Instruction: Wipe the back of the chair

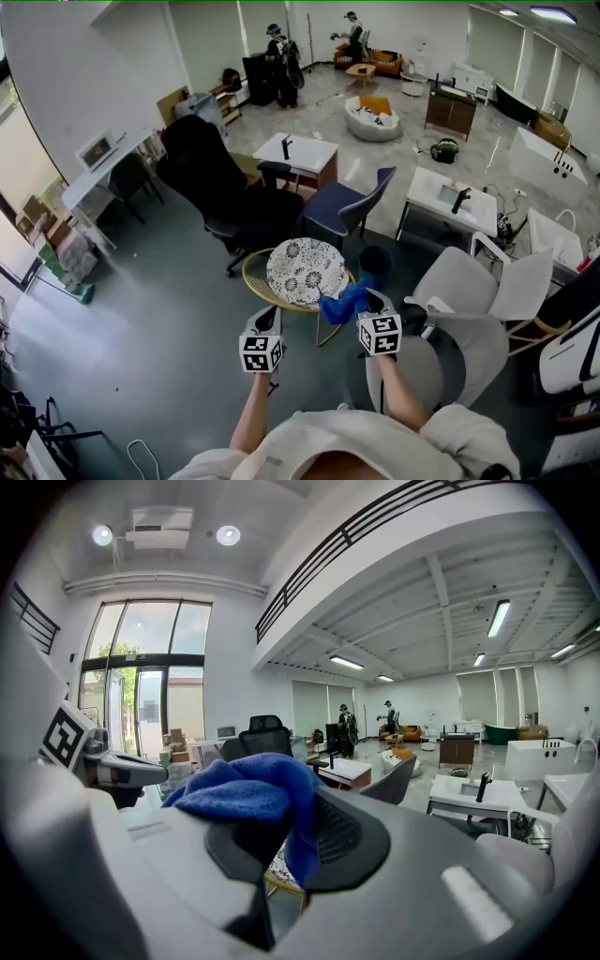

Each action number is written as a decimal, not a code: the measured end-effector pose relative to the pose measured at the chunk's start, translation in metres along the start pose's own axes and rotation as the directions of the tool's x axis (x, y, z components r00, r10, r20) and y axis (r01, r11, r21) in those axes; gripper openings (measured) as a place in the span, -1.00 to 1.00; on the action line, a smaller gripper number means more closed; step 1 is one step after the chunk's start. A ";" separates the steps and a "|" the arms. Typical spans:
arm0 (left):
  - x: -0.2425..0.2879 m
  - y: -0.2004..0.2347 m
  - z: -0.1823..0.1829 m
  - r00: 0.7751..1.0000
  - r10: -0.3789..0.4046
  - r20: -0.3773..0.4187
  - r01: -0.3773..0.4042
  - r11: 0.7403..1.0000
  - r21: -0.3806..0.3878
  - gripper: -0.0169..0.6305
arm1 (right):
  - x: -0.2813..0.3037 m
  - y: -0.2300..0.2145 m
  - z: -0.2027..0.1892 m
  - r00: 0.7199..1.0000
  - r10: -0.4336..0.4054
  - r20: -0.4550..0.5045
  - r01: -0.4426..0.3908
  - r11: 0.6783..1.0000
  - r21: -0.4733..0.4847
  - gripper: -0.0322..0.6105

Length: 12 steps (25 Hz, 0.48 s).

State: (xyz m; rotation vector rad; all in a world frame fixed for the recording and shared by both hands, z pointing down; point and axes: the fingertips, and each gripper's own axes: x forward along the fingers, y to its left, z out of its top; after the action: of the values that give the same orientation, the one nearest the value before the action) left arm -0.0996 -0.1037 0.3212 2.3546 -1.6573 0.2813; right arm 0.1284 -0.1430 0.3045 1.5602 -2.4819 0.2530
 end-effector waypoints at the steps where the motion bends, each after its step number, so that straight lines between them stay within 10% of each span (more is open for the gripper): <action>1: -0.001 0.004 0.002 1.000 0.005 0.004 -0.006 1.000 0.001 -0.94 | 0.000 0.001 0.003 1.000 -0.002 0.005 0.002 1.000 -0.003 -0.74; 12: -0.009 0.018 0.015 0.999 0.023 0.031 -0.023 1.000 0.008 -0.94 | 0.003 0.007 0.018 1.000 -0.013 0.021 0.014 0.999 -0.038 -0.74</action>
State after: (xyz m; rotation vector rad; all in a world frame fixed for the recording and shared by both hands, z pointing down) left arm -0.1194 -0.1058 0.3062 2.3589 -1.7013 0.2577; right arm 0.1199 -0.1472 0.2873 1.5713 -2.4760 0.1873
